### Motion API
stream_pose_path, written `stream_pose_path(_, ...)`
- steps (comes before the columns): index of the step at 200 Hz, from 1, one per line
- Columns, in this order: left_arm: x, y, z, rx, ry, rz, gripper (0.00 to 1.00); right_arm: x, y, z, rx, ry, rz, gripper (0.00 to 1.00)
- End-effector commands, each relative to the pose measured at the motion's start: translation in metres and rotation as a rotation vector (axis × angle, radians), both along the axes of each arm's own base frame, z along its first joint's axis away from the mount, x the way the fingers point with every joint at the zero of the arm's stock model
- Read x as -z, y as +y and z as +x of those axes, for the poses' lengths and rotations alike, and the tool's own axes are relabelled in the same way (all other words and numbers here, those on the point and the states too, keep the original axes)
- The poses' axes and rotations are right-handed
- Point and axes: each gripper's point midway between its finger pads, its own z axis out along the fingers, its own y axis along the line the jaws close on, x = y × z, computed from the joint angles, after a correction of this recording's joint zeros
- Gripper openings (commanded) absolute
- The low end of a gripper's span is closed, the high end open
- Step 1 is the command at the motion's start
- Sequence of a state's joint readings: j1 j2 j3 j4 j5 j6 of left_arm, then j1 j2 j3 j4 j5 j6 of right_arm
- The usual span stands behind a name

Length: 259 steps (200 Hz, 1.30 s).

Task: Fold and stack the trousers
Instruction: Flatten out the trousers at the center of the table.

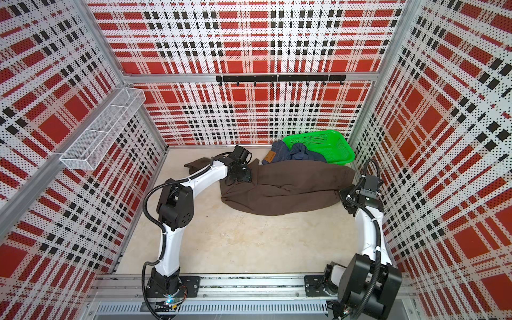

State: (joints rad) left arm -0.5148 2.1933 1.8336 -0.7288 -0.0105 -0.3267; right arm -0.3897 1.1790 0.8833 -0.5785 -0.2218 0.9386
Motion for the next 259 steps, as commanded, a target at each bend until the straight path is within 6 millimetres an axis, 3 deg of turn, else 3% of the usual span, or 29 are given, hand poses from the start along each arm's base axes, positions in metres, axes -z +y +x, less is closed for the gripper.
stream_pose_path(1,0.009,-0.014,-0.006,0.055,0.025,-0.028,0.58,-0.007,-0.006,-0.002,0.017,-0.024,-0.025,0.00)
stream_pose_path(27,0.018,-0.018,-0.023,0.078,0.048,-0.013,0.24,-0.006,-0.005,-0.002,0.014,-0.023,-0.022,0.00)
stream_pose_path(51,0.020,-0.029,-0.047,0.119,0.053,-0.015,0.01,-0.006,-0.006,-0.002,0.014,-0.025,-0.023,0.00)
stream_pose_path(86,0.045,-0.045,-0.112,0.237,0.125,0.056,0.00,-0.004,-0.005,-0.002,0.014,-0.025,-0.023,0.00)
stream_pose_path(104,0.045,-0.042,-0.129,0.254,0.133,0.078,0.00,-0.003,-0.005,-0.003,0.013,-0.024,-0.024,0.00)
stream_pose_path(110,0.042,-0.039,-0.130,0.247,0.126,0.081,0.09,-0.002,-0.005,-0.003,0.013,-0.021,-0.024,0.00)
stream_pose_path(128,0.024,-0.030,-0.118,0.201,0.073,0.084,0.50,-0.001,-0.005,-0.002,0.011,-0.022,-0.023,0.00)
stream_pose_path(149,-0.005,-0.024,-0.096,0.132,0.004,0.048,0.66,-0.001,-0.005,-0.002,0.010,-0.021,-0.023,0.00)
stream_pose_path(173,-0.032,-0.023,-0.081,0.061,-0.048,-0.014,0.69,-0.004,-0.006,-0.003,0.014,-0.023,-0.029,0.00)
stream_pose_path(193,-0.039,-0.014,-0.077,-0.016,-0.058,-0.057,0.70,-0.004,-0.006,-0.004,0.014,-0.023,-0.033,0.00)
stream_pose_path(228,-0.029,0.026,-0.065,-0.224,-0.043,-0.188,0.66,-0.004,-0.005,-0.004,0.009,-0.025,-0.028,0.00)
stream_pose_path(259,-0.018,0.033,-0.062,-0.295,-0.026,-0.289,0.61,-0.006,-0.005,-0.003,0.008,-0.028,-0.028,0.00)
